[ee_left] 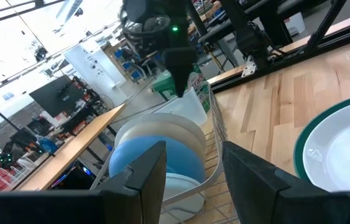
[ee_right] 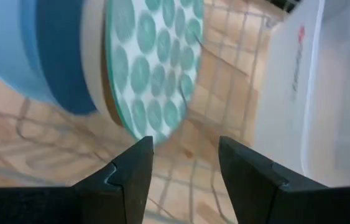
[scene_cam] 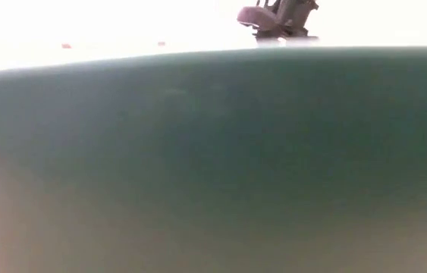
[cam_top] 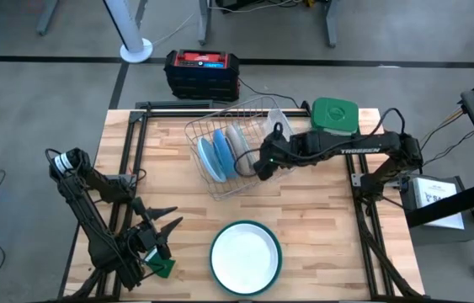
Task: Sort dishes
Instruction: Adjust the dish rack
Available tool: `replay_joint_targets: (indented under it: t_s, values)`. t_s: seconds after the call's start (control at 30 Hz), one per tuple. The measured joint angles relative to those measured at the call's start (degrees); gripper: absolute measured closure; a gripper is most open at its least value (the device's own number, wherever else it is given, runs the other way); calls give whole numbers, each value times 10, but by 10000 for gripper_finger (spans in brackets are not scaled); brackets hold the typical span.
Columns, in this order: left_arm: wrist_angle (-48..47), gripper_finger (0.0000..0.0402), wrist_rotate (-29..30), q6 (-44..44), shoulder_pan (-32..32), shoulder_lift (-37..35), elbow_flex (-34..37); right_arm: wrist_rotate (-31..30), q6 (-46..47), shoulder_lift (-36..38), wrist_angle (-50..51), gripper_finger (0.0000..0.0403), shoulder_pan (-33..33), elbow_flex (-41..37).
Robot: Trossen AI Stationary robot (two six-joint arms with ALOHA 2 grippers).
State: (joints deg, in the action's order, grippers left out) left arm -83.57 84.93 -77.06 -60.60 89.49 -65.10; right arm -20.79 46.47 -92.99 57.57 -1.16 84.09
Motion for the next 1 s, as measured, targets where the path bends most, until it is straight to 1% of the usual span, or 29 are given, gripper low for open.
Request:
replay_joint_targets:
  t_s: [0.2,0.57,0.7,0.83,1.0]
  values:
    - [0,255,0,0,0,0,0,-4,8,-8,10,264,19,-13]
    - [0,255,0,0,-1,0,0,-3,66,-9,7,338,23,-67]
    - [0,255,0,0,-1,0,0,2,82,-9,6,364,32,-73]
    - [0,255,0,0,-1,0,0,-1,98,-9,-1,383,48,-73]
    - [0,255,0,-1,-1,0,0,-3,115,-9,-19,396,62,-73]
